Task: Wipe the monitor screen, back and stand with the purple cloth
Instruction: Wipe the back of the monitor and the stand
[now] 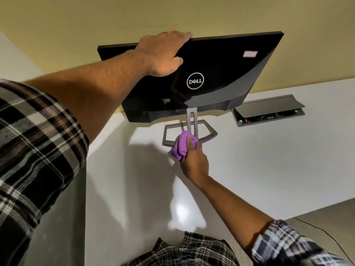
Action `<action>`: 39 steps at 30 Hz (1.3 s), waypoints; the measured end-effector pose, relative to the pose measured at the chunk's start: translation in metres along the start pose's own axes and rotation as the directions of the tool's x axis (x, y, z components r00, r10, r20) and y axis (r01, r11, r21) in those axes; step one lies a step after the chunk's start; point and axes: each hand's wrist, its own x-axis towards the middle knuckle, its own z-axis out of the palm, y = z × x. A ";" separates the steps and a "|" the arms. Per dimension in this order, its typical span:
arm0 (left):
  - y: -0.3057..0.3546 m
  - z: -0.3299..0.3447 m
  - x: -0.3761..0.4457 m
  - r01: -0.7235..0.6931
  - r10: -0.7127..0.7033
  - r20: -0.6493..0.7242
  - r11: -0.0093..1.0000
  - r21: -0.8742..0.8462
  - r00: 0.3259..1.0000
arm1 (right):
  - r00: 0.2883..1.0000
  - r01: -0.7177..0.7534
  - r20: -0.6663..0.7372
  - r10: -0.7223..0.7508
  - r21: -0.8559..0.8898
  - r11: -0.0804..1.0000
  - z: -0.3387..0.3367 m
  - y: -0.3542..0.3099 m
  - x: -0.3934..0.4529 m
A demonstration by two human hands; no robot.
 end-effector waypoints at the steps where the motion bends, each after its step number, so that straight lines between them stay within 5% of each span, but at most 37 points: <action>1: 0.000 0.000 0.000 0.001 -0.001 0.004 1.000 0.002 1.000 | 1.000 0.013 0.014 -0.011 -0.096 0.995 0.007 -0.003 0.003; 6: 0.003 0.000 -0.003 0.004 -0.004 0.015 1.000 -0.009 1.000 | 0.989 -0.025 0.140 0.053 -0.198 0.980 0.039 -0.031 0.009; 11: 0.007 -0.002 -0.007 0.002 -0.002 0.016 1.000 -0.012 1.000 | 0.949 -0.163 0.291 0.124 0.114 0.980 0.036 -0.080 0.028; 15: 0.008 -0.003 -0.009 0.007 -0.007 0.023 1.000 -0.015 1.000 | 0.807 -0.125 0.583 -0.093 0.323 0.938 0.021 -0.078 0.032; 17: 0.008 -0.003 -0.009 0.008 -0.008 0.021 1.000 -0.014 1.000 | 0.892 -0.081 0.445 -0.087 0.345 0.935 0.036 -0.055 0.042; 19: 0.006 -0.002 -0.007 0.006 -0.006 0.015 1.000 -0.014 1.000 | 0.984 0.054 0.156 -0.091 0.229 0.972 0.039 -0.039 0.030; 21: 0.003 0.000 -0.005 0.004 -0.004 0.010 1.000 -0.011 1.000 | 0.997 0.040 -0.074 -0.036 0.066 0.997 0.042 -0.033 0.018; 23: 0.002 0.000 -0.003 0.004 -0.004 0.013 1.000 -0.012 1.000 | 0.998 0.023 -0.049 -0.029 -0.106 0.994 0.051 -0.025 0.011; 27: 0.001 -0.001 -0.001 0.004 -0.003 0.018 1.000 -0.019 1.000 | 0.923 0.356 0.216 -0.317 -0.172 0.918 0.046 -0.035 0.018; 32: 0.000 0.003 -0.001 0.006 -0.006 0.013 1.000 -0.009 1.000 | 0.913 0.340 -0.173 -0.370 -0.178 0.923 0.028 -0.057 0.017; 35: -0.001 0.003 -0.002 0.016 -0.016 0.014 1.000 -0.015 1.000 | 0.919 0.373 -0.026 -0.393 -0.260 0.891 0.045 -0.046 0.023; 39: -0.004 0.004 -0.003 0.021 -0.020 0.018 0.999 -0.026 1.000 | 0.950 0.305 0.002 -0.313 -0.233 0.923 0.067 -0.043 0.036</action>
